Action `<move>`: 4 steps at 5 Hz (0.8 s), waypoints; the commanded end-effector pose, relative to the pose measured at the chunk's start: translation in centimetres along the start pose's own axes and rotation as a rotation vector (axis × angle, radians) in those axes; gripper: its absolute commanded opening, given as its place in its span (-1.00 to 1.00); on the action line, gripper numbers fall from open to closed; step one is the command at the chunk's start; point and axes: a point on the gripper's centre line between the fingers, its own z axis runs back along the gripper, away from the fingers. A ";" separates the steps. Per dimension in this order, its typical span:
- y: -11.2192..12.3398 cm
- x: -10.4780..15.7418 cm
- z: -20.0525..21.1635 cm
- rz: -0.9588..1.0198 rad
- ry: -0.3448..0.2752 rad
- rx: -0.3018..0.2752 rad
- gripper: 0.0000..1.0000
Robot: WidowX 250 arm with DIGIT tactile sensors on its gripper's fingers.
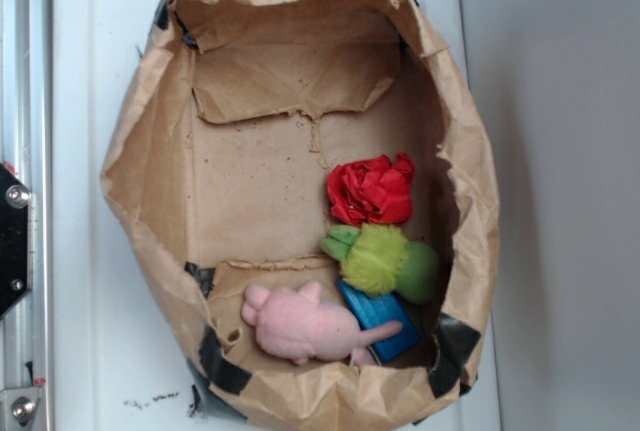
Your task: Grab the pink bunny.
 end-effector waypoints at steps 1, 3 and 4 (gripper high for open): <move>0.0 0.0 0.0 0.000 0.000 0.000 1.00; 1.7 8.5 -0.9 0.069 -0.132 0.031 1.00; 2.9 10.8 -2.9 0.056 -0.164 0.053 1.00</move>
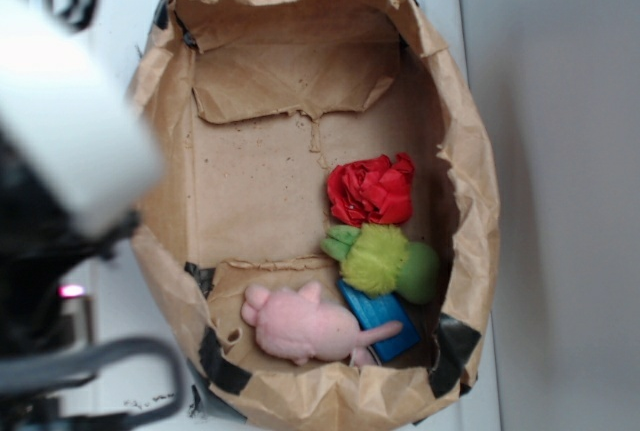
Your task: Grab the pink bunny.
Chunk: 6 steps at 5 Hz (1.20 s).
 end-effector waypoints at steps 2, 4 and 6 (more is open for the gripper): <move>5.7 4.1 -9.8 0.045 -0.024 0.201 1.00; 3.4 4.6 -13.4 -0.020 0.029 0.130 1.00; -2.5 4.6 -14.1 -0.114 0.015 -0.005 1.00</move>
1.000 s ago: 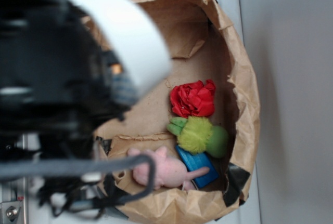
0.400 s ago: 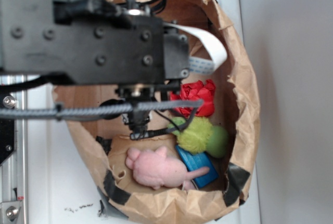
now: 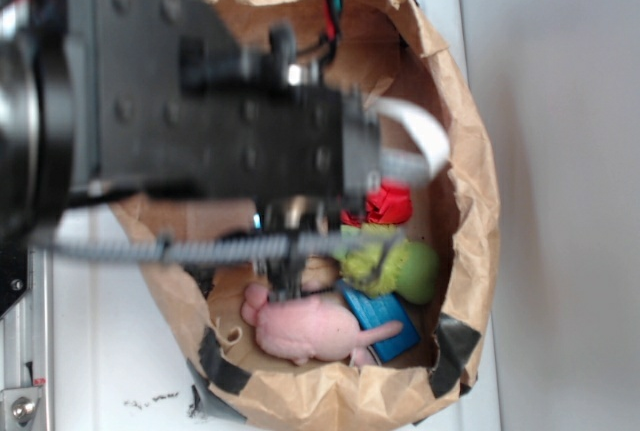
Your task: Grab the pink bunny.
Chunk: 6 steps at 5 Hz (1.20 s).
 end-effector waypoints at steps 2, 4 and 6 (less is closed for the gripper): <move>-5.0 0.9 1.5 -0.098 -0.034 -0.122 1.00; -4.2 0.9 2.8 -0.034 -0.063 -0.083 1.00; -4.2 0.9 2.8 -0.034 -0.063 -0.083 1.00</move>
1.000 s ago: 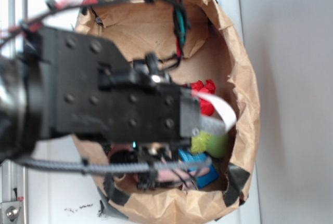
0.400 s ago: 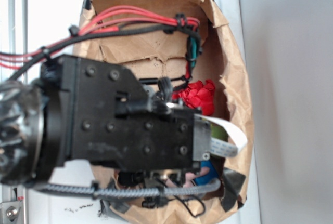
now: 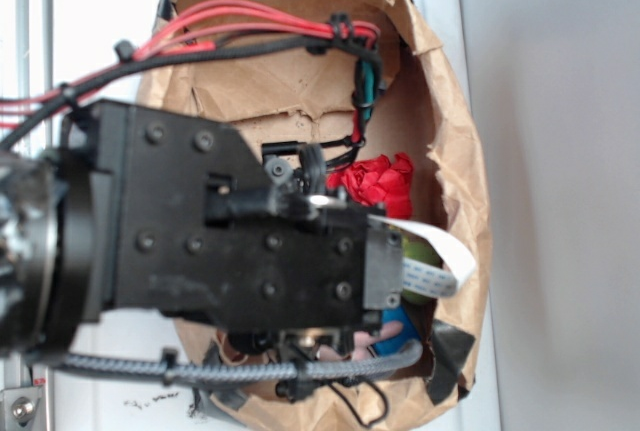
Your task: Grab the pink bunny.
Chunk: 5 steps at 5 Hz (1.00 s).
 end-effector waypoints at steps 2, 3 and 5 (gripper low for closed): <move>-1.5 0.7 -0.1 -0.105 -0.064 -0.166 1.00; -2.9 0.6 -1.3 -0.151 -0.035 -0.188 1.00; -4.7 0.8 -3.7 -0.182 -0.002 -0.161 1.00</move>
